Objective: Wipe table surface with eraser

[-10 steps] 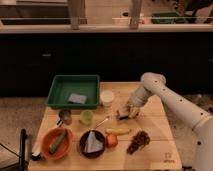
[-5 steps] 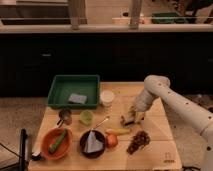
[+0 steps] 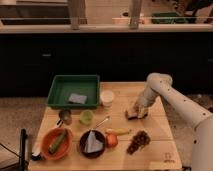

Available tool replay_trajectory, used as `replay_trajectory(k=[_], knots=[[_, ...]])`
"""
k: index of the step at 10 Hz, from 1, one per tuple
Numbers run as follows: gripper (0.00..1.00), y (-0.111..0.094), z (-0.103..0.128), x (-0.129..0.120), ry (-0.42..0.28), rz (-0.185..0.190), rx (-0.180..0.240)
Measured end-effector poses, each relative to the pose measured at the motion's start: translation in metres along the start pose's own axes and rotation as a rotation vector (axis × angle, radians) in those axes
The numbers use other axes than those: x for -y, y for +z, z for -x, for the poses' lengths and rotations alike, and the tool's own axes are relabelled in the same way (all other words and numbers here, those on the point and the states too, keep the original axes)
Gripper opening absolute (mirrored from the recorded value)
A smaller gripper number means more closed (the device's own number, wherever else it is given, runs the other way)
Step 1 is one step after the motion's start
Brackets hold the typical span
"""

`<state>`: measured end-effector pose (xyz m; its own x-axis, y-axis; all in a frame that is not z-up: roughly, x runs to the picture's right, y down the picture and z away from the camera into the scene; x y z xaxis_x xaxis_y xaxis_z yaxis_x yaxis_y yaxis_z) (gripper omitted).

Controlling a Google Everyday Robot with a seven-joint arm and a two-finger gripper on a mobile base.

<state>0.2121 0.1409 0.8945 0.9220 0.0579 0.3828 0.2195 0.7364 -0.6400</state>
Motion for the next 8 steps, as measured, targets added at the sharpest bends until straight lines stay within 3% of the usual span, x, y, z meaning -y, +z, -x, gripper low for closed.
replay_trajectory(k=[4,8], knots=[[0.00,0.009,0.014,0.019,-0.013,-0.011,0.012],[0.00,0.020,0.069,0.006,-0.159,0.013,0.058]])
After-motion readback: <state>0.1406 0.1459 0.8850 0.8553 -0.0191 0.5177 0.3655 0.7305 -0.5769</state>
